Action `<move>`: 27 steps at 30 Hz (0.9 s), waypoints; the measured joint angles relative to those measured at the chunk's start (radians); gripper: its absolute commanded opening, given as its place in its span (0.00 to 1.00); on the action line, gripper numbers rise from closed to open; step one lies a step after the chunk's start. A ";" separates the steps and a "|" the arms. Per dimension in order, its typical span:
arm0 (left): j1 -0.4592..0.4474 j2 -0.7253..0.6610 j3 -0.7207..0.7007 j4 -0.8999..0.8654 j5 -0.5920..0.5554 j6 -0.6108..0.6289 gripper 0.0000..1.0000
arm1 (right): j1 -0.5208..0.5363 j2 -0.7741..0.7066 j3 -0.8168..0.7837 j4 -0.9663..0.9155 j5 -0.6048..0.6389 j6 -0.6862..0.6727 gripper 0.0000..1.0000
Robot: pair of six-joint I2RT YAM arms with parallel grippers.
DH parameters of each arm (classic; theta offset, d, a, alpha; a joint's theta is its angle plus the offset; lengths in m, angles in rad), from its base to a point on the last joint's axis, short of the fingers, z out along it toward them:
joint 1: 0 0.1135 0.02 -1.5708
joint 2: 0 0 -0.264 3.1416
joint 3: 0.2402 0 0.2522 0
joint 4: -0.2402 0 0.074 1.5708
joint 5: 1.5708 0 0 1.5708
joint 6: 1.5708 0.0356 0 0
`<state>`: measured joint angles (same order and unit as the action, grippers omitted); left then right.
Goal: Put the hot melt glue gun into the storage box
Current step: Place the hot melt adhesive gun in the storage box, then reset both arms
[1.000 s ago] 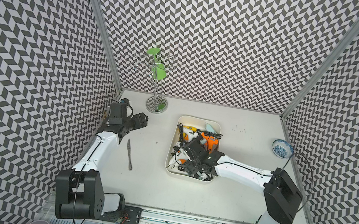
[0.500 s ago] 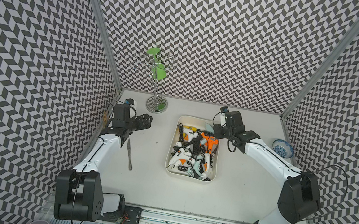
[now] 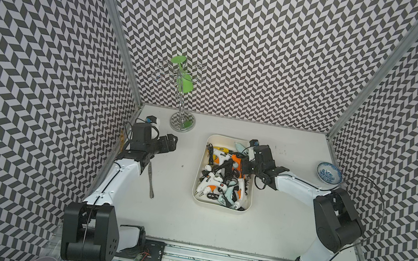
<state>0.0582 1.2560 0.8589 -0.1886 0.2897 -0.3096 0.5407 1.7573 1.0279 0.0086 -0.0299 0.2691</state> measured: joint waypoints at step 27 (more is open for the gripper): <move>-0.003 -0.014 -0.145 0.333 -0.089 0.114 0.99 | -0.073 -0.272 0.001 -0.040 0.220 -0.209 0.99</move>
<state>0.0555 1.2423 0.7136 0.1448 0.2012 -0.1955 0.4679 1.4849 1.0290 -0.0315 0.1905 0.0601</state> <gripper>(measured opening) 0.994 0.991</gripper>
